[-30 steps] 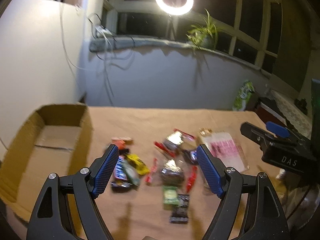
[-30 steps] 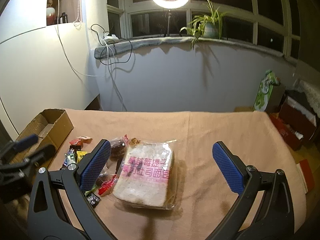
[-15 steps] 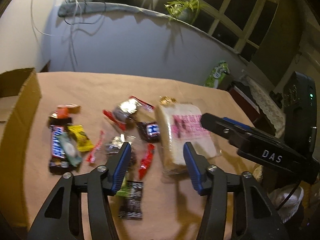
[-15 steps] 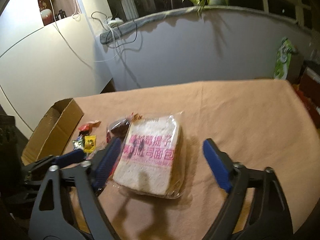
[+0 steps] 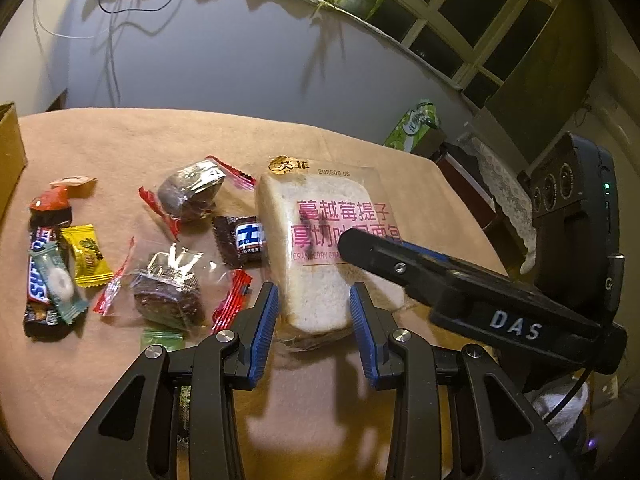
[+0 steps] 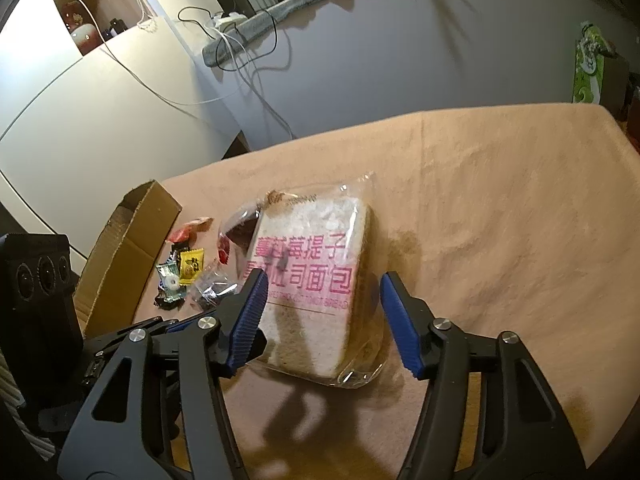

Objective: Organize snacks
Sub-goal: 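Move the right gripper to the bagged white bread loaf and grasp it, then carry the bread loaf into the cardboard box and open the right gripper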

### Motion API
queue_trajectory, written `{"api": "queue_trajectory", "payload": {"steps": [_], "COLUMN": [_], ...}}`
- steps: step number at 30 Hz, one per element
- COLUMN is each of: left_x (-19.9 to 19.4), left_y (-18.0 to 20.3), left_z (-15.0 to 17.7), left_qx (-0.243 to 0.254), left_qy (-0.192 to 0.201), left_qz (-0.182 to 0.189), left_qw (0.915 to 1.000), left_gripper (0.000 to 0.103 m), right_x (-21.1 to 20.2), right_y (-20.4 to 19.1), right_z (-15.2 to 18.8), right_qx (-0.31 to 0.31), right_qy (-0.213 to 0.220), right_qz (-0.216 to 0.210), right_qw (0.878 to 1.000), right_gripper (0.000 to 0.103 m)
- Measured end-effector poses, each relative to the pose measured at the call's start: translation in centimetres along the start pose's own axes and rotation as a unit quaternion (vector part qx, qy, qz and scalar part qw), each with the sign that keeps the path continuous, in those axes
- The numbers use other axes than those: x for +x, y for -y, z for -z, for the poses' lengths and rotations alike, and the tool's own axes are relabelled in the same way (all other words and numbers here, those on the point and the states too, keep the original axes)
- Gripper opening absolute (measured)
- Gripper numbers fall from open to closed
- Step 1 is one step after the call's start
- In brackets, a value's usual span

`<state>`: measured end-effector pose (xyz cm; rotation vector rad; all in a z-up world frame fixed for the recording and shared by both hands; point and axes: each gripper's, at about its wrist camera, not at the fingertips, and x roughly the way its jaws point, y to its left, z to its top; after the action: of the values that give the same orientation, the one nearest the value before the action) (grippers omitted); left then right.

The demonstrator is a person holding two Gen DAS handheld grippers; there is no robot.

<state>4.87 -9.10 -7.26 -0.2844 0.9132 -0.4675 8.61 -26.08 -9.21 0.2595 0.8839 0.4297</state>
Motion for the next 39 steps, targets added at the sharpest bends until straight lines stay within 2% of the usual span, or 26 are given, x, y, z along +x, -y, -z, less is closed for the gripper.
{"api": "queue_trajectory", "payload": {"steps": [6, 13, 20, 39], "left_x": [0.4, 0.0, -1.5, -8.1], "left_y": [0.0, 0.9, 0.3, -3.7], "left_z": [-0.4, -0.3, -0.1, 0.9], "left_qx": [-0.006, 0.026, 0.031, 0.018], "left_qy": [-0.002, 0.013, 0.031, 0.105], "left_qz": [0.004, -0.011, -0.018, -0.057], "left_qw": [1.0000, 0.9995, 0.9989, 0.9927], "left_gripper": [0.034, 0.034, 0.034, 0.034], "right_x": [0.3, -0.1, -0.4, 0.5], "right_y": [0.5, 0.2, -0.6, -9.0], "right_z": [0.0, 0.1, 0.0, -0.5], "right_qx": [0.007, 0.009, 0.007, -0.040], "right_qy": [-0.006, 0.000, 0.003, 0.017], "right_qz": [-0.012, -0.011, -0.023, -0.060], "right_qw": [1.000, 1.000, 1.000, 0.997], "right_gripper": [0.052, 0.051, 0.049, 0.049]}}
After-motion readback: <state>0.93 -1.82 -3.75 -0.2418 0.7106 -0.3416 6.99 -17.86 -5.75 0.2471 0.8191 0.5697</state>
